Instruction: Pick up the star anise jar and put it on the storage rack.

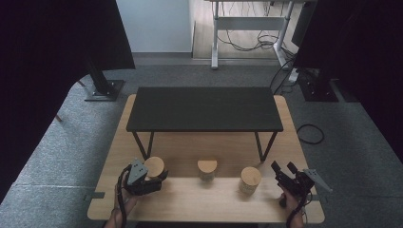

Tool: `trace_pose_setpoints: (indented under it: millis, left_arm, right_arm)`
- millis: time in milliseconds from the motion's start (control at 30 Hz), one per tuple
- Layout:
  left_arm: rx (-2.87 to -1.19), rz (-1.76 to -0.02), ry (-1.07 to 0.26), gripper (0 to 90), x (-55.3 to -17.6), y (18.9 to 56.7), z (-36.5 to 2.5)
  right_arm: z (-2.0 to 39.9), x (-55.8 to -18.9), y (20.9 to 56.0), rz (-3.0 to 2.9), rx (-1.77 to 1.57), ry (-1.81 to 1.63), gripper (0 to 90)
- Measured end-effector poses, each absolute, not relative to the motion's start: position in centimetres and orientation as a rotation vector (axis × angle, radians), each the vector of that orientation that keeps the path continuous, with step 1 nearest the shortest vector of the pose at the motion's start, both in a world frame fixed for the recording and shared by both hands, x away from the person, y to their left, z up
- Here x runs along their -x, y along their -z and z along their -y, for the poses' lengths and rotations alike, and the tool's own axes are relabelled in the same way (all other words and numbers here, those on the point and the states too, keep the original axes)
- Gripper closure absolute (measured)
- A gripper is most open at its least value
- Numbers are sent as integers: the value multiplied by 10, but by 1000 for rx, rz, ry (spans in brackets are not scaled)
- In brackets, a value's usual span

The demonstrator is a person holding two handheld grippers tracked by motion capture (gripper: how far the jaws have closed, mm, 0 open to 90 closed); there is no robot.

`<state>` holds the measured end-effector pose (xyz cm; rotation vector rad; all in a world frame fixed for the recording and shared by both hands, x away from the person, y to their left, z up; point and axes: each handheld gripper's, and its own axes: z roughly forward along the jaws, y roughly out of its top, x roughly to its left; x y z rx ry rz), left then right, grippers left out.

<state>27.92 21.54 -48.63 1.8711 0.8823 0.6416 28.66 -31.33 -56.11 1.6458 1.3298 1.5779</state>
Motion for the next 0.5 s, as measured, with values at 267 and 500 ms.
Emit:
trace_pose_setpoints:
  millis: [267, 500]
  left_arm:
    - [-1857, -851, -634, 250, -272, 467, -216]
    - [-1859, -832, -649, 250, -268, 458, -216]
  right_arm:
    - [313, -287, 561, -1324, -1652, -1575, 150]
    - [314, -287, 561, -1319, -1656, -1578, 150]
